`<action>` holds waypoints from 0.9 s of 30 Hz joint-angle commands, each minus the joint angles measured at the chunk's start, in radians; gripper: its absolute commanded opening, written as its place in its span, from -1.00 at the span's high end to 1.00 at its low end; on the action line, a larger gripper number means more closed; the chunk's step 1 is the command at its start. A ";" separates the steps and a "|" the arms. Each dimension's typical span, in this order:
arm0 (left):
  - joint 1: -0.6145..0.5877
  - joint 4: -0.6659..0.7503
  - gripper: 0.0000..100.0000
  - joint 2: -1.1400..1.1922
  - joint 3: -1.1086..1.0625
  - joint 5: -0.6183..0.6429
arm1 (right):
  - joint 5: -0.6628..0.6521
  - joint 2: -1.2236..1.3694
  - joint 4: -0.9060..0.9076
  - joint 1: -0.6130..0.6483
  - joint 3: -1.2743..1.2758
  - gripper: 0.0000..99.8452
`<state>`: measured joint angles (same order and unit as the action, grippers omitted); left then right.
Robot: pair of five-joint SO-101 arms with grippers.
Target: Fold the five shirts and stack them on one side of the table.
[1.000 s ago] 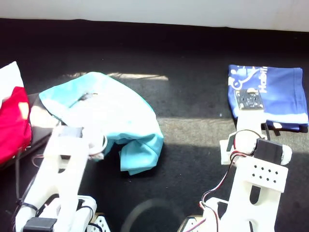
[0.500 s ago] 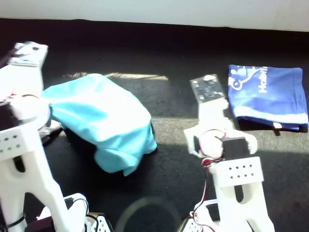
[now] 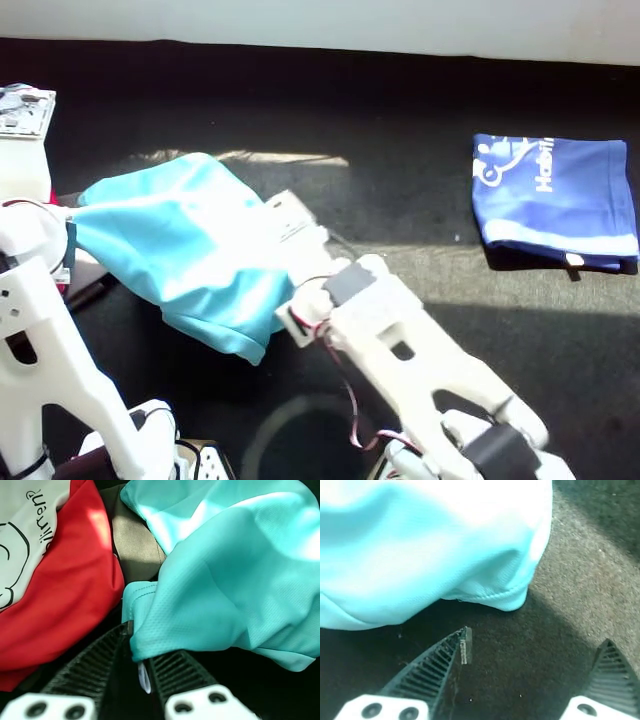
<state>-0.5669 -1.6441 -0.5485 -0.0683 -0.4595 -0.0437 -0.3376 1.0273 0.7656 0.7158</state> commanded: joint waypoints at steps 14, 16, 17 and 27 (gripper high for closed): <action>0.013 -0.008 0.98 -0.002 0.038 -0.005 | 0.002 0.335 -0.223 -0.200 -0.027 0.93; 0.036 -0.003 0.98 -0.007 0.019 -0.005 | 0.002 0.335 -0.223 -0.291 -0.059 0.99; 0.051 -0.002 0.98 -0.008 0.002 -0.005 | 0.002 0.334 -0.220 -0.335 -0.077 0.99; 0.275 -0.002 0.98 -0.004 -0.104 -0.005 | -0.120 0.332 -0.007 -0.679 -0.417 0.99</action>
<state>-0.3659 -1.6471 -0.5485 -0.1772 -0.4595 -0.0806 0.0000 0.9337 0.1765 0.4457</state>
